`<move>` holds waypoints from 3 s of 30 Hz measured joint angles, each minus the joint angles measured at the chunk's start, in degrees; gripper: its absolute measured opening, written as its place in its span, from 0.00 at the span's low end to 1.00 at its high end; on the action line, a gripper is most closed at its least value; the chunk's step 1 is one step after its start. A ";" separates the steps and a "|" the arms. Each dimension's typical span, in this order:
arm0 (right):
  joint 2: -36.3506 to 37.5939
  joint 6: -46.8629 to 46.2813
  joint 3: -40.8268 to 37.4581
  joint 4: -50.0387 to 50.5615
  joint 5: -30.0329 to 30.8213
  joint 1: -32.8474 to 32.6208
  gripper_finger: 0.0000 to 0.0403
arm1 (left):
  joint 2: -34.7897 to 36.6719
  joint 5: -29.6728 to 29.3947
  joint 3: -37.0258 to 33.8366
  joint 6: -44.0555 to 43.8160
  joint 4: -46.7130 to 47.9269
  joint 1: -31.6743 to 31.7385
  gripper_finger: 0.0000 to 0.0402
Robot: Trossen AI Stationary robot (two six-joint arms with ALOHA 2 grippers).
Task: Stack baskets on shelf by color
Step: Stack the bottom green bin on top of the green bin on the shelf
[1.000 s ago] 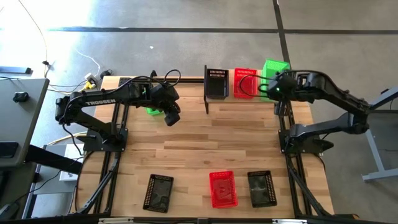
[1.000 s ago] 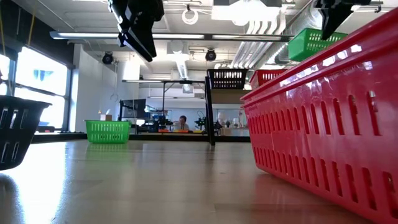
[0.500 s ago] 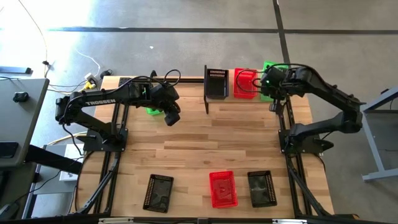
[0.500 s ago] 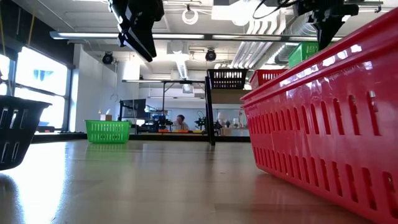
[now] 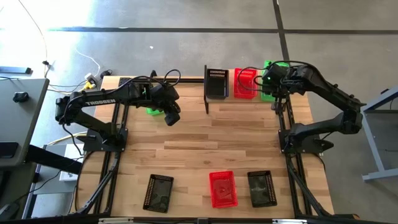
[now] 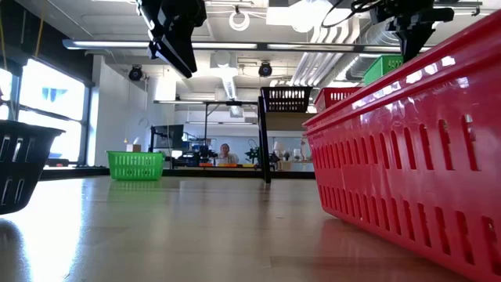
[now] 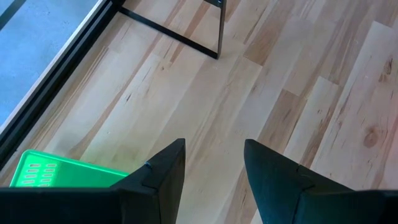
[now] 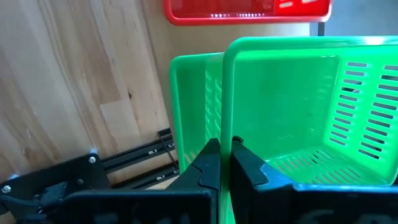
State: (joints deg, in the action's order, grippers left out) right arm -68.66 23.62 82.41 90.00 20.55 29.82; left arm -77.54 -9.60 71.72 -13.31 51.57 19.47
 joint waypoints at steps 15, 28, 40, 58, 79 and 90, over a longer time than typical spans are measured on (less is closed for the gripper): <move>0.61 2.71 -0.04 0.04 -3.64 -0.04 0.00 | -0.02 0.02 0.00 -0.01 -0.07 0.02 0.39; 2.05 1.87 -0.09 0.00 -0.56 2.16 0.00 | 0.00 0.04 0.00 0.22 -0.05 0.02 0.39; 7.64 2.07 -1.35 -0.14 -3.65 2.80 0.00 | -0.01 0.04 0.00 1.06 -0.07 0.01 0.39; 7.12 3.41 -7.09 -0.08 -1.72 2.76 0.00 | -0.02 -1.00 0.00 1.08 -0.44 0.02 0.39; 3.69 3.58 -6.67 -0.29 -3.54 2.76 0.00 | 0.00 -2.18 0.00 1.08 -0.44 0.02 0.39; 3.36 3.32 -6.67 -1.74 -1.96 2.76 0.08 | 0.00 -2.17 0.00 1.08 -0.42 0.02 0.39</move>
State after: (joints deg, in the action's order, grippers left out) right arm -65.30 26.94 75.75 88.26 18.59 32.58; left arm -77.54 -11.77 71.72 -12.23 51.16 19.49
